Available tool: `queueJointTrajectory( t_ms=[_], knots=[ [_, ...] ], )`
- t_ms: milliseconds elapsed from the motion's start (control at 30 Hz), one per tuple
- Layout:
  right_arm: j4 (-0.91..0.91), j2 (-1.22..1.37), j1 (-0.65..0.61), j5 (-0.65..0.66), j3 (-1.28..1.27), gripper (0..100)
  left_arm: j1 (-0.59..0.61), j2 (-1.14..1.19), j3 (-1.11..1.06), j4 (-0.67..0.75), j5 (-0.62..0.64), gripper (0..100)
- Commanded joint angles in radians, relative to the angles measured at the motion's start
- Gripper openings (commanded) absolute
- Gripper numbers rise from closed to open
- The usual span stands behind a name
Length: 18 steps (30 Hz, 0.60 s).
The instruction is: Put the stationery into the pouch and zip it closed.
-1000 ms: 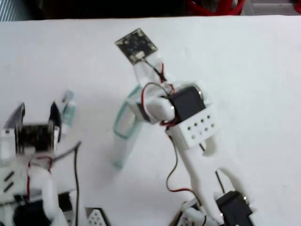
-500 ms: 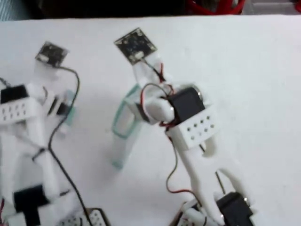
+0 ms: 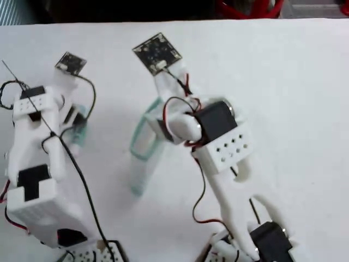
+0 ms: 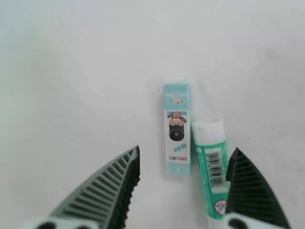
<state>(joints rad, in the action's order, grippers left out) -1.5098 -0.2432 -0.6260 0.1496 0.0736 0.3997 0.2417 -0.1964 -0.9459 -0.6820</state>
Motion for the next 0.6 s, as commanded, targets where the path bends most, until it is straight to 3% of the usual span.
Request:
queueJointTrajectory(
  t_ms=[0, 300, 567],
  knots=[
    [0.01, 0.012, -0.005, -0.005, -0.02, 19.4, 0.008, 0.016, 0.044, 0.057, -0.008, 30],
    [0.01, 0.012, -0.005, -0.005, -0.02, 19.4, 0.004, 0.153, 0.068, 0.037, -0.075, 30],
    [0.01, 0.013, -0.005, -0.005, -0.02, 19.4, 0.007, 0.271, 0.269, -0.218, -0.075, 28]
  ],
)
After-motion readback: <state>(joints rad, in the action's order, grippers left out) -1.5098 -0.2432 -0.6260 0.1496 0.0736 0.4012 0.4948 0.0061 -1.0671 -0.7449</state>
